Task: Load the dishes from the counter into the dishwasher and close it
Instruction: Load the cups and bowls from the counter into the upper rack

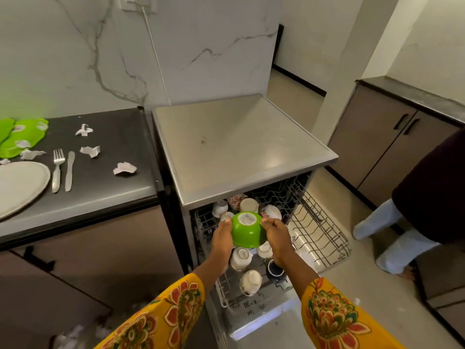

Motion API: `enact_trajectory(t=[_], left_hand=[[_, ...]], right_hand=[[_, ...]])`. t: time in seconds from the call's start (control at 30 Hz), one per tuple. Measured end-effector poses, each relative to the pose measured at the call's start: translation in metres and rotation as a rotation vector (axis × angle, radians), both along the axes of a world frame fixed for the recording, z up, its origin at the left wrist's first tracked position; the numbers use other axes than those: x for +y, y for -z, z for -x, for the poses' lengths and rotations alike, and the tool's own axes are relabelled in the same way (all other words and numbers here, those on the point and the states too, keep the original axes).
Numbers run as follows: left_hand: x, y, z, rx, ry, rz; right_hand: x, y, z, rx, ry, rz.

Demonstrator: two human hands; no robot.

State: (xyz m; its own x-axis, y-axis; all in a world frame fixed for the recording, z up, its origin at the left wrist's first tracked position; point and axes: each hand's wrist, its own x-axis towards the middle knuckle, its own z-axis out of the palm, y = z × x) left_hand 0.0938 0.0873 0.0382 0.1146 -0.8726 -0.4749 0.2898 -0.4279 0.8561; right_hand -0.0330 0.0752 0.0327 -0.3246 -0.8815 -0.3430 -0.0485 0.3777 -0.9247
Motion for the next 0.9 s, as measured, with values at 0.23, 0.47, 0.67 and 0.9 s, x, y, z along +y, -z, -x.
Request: enact_trajectory(t=[0.23,0.47,0.67,0.9], left_hand=[[-0.016,0.018,0.031,-0.036,0.082,-0.050],[-0.049,0.036,0.050,-0.040,0.147,-0.092],[-0.092,0.055,0.069,-0.032,0.190,-0.050],[-0.157,0.079,0.091,-0.210,0.260,-0.058]], right_hand=[[-0.002,0.022,0.034,-0.048,0.013,-0.059],[-0.030,0.051,0.064,-0.148,0.054,-0.132],[-0.062,0.060,0.081,-0.190,0.091,-0.114],[-0.107,0.092,0.094,-0.273,0.171,-0.137]])
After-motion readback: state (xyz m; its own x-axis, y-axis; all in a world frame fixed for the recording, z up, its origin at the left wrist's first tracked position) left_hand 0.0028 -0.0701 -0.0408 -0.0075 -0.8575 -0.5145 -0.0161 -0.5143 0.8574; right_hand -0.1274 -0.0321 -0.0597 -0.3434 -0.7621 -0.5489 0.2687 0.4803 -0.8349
